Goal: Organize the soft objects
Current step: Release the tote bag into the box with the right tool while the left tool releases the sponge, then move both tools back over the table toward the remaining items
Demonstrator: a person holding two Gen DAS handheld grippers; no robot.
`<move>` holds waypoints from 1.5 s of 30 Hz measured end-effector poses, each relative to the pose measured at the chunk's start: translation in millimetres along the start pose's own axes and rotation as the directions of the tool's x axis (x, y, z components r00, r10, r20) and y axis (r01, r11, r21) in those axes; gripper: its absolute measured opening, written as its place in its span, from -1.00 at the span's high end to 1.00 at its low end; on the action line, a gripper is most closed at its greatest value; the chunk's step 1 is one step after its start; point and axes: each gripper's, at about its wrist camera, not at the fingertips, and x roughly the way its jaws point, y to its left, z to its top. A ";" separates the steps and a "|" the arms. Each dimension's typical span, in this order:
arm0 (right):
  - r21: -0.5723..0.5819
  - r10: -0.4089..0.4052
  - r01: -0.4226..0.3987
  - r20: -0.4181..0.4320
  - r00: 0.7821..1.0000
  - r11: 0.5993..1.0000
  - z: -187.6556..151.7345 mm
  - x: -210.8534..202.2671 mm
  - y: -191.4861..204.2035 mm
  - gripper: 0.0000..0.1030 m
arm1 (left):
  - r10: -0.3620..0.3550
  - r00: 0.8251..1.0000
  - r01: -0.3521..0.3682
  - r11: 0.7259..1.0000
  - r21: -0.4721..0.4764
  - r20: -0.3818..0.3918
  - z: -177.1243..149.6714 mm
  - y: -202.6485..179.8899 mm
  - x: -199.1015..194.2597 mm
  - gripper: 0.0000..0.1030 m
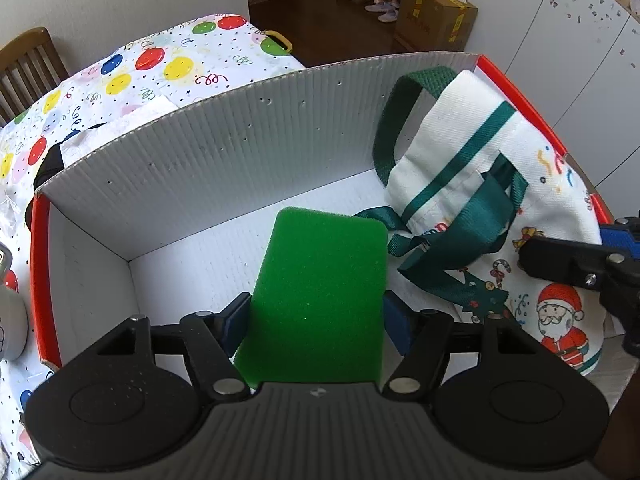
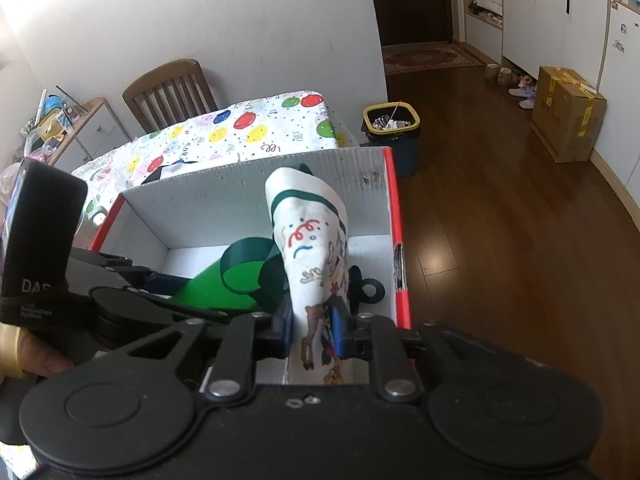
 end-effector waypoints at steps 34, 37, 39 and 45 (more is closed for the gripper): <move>-0.026 0.008 -0.004 0.146 0.989 1.000 -10.2 -58.0 34.8 -0.42 | 0.001 0.960 -0.004 1.000 0.013 0.279 -47.1 14.9 -107.3 -0.37; -0.036 0.006 0.000 0.162 0.987 0.999 -12.0 -64.0 45.6 -0.48 | -0.005 0.954 0.003 1.000 0.007 0.301 -53.4 22.8 -118.6 -0.37; -0.042 0.004 0.004 0.174 0.985 0.999 -14.0 -68.2 54.0 -0.50 | -0.009 0.949 0.006 1.000 0.012 0.316 -58.3 26.6 -126.7 -0.50; -0.032 0.001 0.006 0.206 0.979 0.999 -21.1 -79.6 74.4 -0.60 | -0.010 0.932 0.002 1.000 0.021 0.363 -76.7 40.7 -148.8 -0.52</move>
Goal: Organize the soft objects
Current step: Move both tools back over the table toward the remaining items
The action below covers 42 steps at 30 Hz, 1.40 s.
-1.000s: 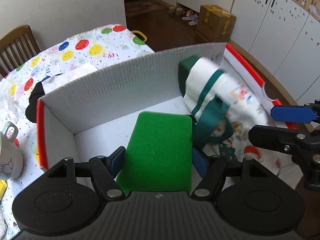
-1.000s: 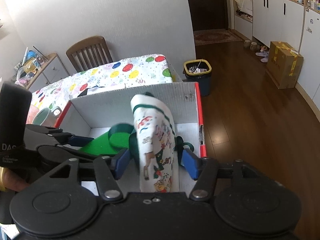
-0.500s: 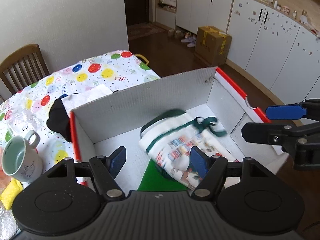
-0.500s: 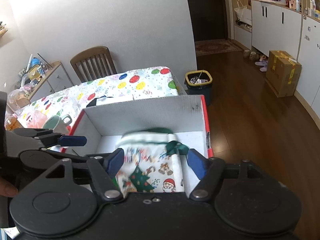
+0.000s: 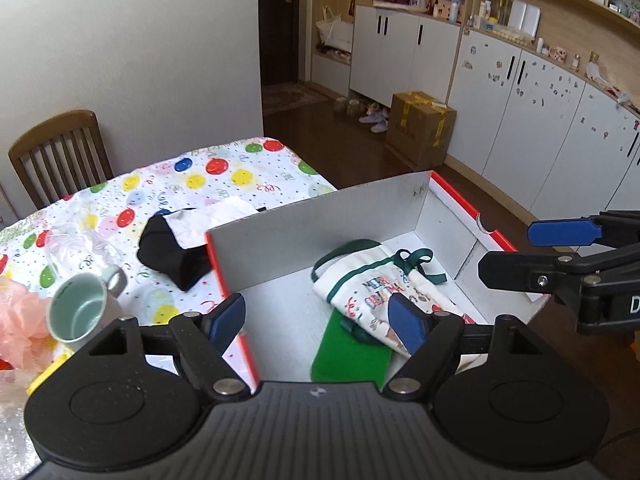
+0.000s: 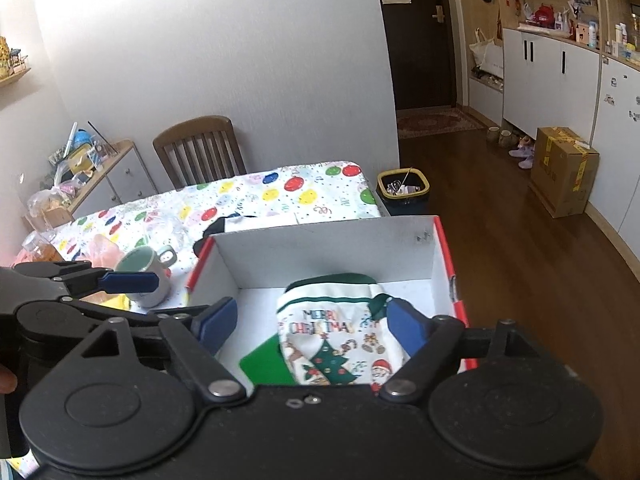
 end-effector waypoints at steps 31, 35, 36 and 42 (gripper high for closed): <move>0.004 0.076 -0.076 0.040 0.996 0.997 -45.1 -15.7 160.1 -0.99 | 0.008 0.987 0.009 0.994 -0.108 0.160 -82.9 151.2 -114.1 -0.98; -0.017 0.083 -0.082 0.021 0.996 0.996 -49.0 -4.0 184.2 -0.99 | 0.048 0.985 -0.027 0.991 -0.128 0.167 -95.4 178.7 -119.4 -0.98; -0.024 0.082 -0.082 0.016 0.996 0.996 -50.2 -0.3 189.7 -0.99 | 0.059 0.985 -0.038 0.990 -0.132 0.164 -98.5 185.1 -119.6 -0.99; -0.062 0.088 -0.090 -0.033 0.996 0.994 -55.3 28.1 219.7 -0.99 | 0.135 0.980 -0.112 0.981 -0.156 0.144 -122.1 222.8 -115.3 -0.99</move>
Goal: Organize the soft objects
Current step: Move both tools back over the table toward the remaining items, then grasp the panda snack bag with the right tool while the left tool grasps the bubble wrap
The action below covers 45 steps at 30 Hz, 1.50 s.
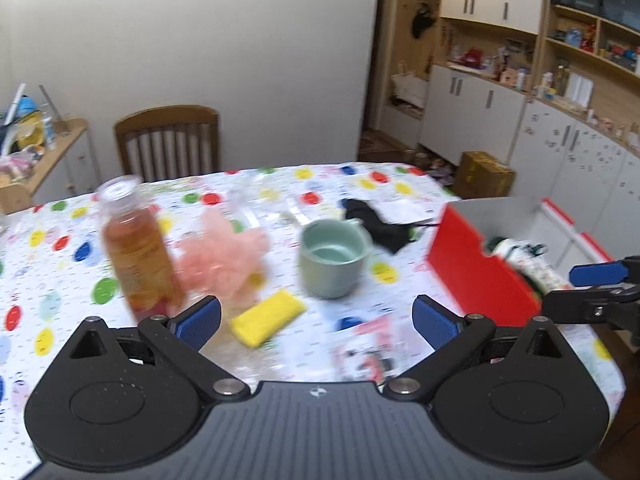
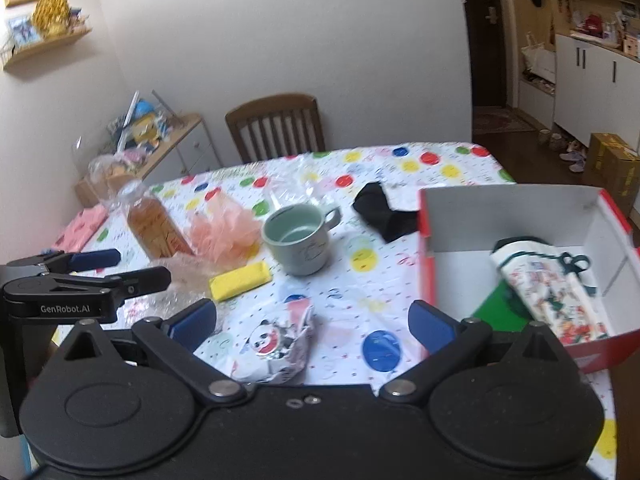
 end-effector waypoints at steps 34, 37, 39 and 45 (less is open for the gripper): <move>-0.151 -0.074 0.026 -0.322 0.944 0.988 -37.6 170.7 58.6 -0.78 | 0.194 0.977 -0.193 0.981 0.023 -0.085 -56.6 85.9 79.1 -0.78; -0.169 -0.084 0.029 -0.328 0.941 0.985 -39.5 173.4 61.7 -0.66 | 0.209 0.974 -0.204 0.977 0.055 -0.086 -57.2 81.0 82.1 -0.41; -0.179 -0.095 0.037 -0.327 0.940 0.983 -39.9 174.9 62.0 -0.63 | 0.211 0.973 -0.205 0.976 0.067 -0.092 -57.0 79.1 84.2 -0.14; -0.194 -0.104 0.042 -0.320 0.942 0.980 -41.3 174.7 62.8 -0.54 | 0.237 0.964 -0.230 0.971 0.069 -0.117 -55.5 79.0 89.8 0.36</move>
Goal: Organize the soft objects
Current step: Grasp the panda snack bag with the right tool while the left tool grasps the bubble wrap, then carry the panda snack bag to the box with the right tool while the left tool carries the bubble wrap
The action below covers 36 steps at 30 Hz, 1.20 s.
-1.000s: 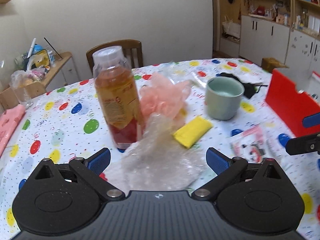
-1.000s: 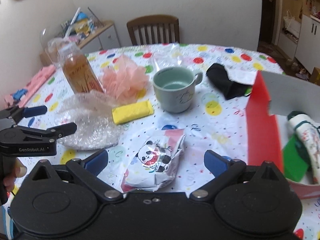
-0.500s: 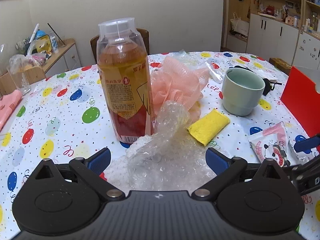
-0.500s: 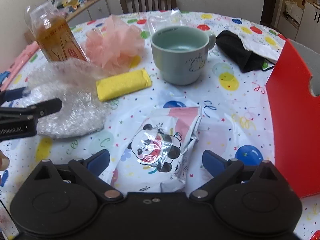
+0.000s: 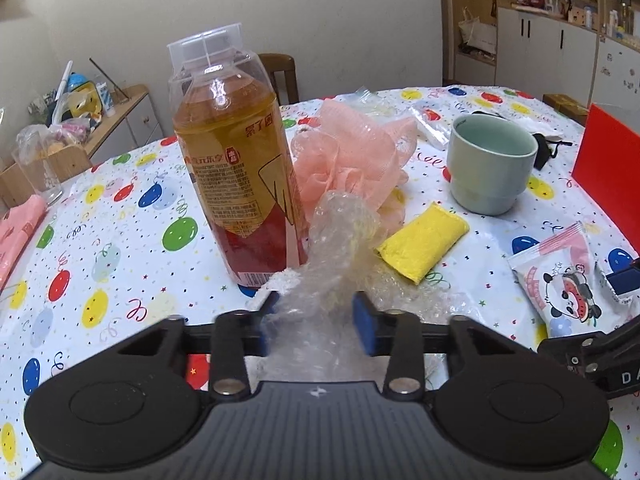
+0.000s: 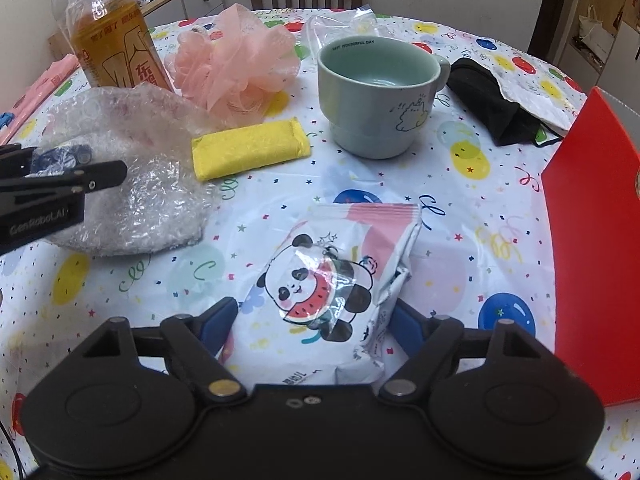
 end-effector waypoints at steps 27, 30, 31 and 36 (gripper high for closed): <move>-0.006 0.060 -0.060 0.150 0.987 0.998 -13.6 -65.2 -24.5 -0.30 | -0.111 0.989 0.120 0.989 -0.082 0.102 26.2 -17.0 -50.8 0.95; 0.010 0.072 -0.075 0.164 0.984 0.997 -16.0 -78.7 -32.9 -0.30 | -0.130 0.985 0.141 0.986 -0.093 0.113 30.8 -20.5 -61.5 0.95; 0.016 0.077 -0.081 0.169 0.983 0.997 -16.8 -83.6 -35.9 -0.30 | -0.137 0.984 0.148 0.984 -0.096 0.115 32.6 -22.1 -65.3 0.95; 0.039 0.094 -0.104 0.199 0.976 0.994 -19.3 -110.2 -50.7 -0.30 | -0.179 0.975 0.195 0.974 -0.112 0.134 42.0 -33.0 -87.5 0.95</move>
